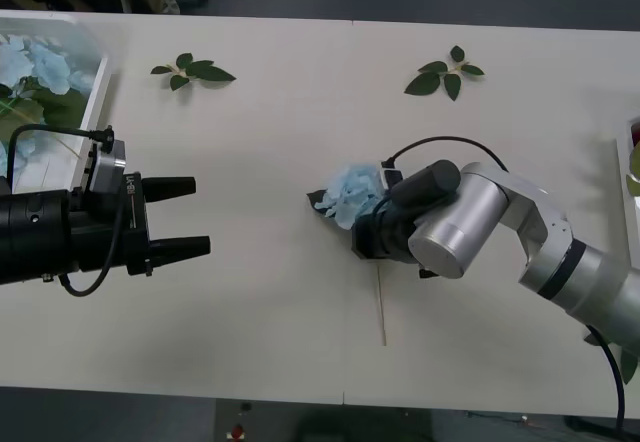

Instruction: Put the red flowers into the right box and the blue flowers into the left box

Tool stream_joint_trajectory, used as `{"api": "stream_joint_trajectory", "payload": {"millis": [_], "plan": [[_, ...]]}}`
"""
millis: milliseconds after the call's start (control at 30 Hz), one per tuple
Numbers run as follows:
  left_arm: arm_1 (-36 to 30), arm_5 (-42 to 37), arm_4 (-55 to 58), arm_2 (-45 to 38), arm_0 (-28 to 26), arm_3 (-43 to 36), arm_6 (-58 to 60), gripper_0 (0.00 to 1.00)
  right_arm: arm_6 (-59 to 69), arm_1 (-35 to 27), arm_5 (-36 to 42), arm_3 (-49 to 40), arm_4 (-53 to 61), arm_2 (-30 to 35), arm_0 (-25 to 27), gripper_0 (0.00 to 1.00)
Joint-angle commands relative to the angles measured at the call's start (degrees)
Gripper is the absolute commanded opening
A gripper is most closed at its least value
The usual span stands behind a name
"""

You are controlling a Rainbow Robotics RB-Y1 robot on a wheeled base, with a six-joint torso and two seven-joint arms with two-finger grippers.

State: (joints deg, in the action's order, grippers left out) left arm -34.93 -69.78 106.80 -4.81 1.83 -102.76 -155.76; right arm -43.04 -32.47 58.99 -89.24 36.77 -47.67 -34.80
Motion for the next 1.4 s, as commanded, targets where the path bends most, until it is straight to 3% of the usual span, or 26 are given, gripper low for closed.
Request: {"api": "stream_joint_trajectory", "payload": {"millis": [33, 67, 333, 500, 800, 1067, 1400], "plan": [[0.30, 0.26, 0.78, -0.91, -1.39, -1.74, 0.76, 1.00, -2.93, 1.71, -0.37, 0.11, 0.06, 0.73, -1.41, 0.05], [0.30, 0.26, 0.78, -0.91, -1.39, -1.74, 0.76, 1.00, -3.10, 1.62, -0.37, 0.29, -0.03, 0.73, -1.50, 0.00], [0.30, 0.26, 0.78, -0.91, -1.39, -1.74, 0.76, 1.00, -4.95, 0.13, -0.81, -0.50, 0.67, 0.73, -2.12, 0.00], [0.30, 0.26, 0.78, -0.91, -1.39, -1.74, 0.76, 1.00, -7.67, -4.79, -2.13, -6.48, 3.22, 1.26, -2.12, 0.00], [0.30, 0.26, 0.78, -0.91, -1.39, -1.74, 0.76, 1.00, -25.87, -12.35, -3.97, -17.46, 17.81, 15.85, 4.30, 0.00], [0.30, 0.26, 0.78, -0.91, -1.39, -1.74, 0.76, 1.00, -44.50, -8.84, -3.97, -23.09, 32.75, 31.05, 12.12, 0.00], [0.30, 0.26, 0.78, -0.91, -1.39, -1.74, 0.76, 1.00, -70.87, -0.22, 3.06, -23.09, 42.33, 40.37, 12.91, 0.00]]}}
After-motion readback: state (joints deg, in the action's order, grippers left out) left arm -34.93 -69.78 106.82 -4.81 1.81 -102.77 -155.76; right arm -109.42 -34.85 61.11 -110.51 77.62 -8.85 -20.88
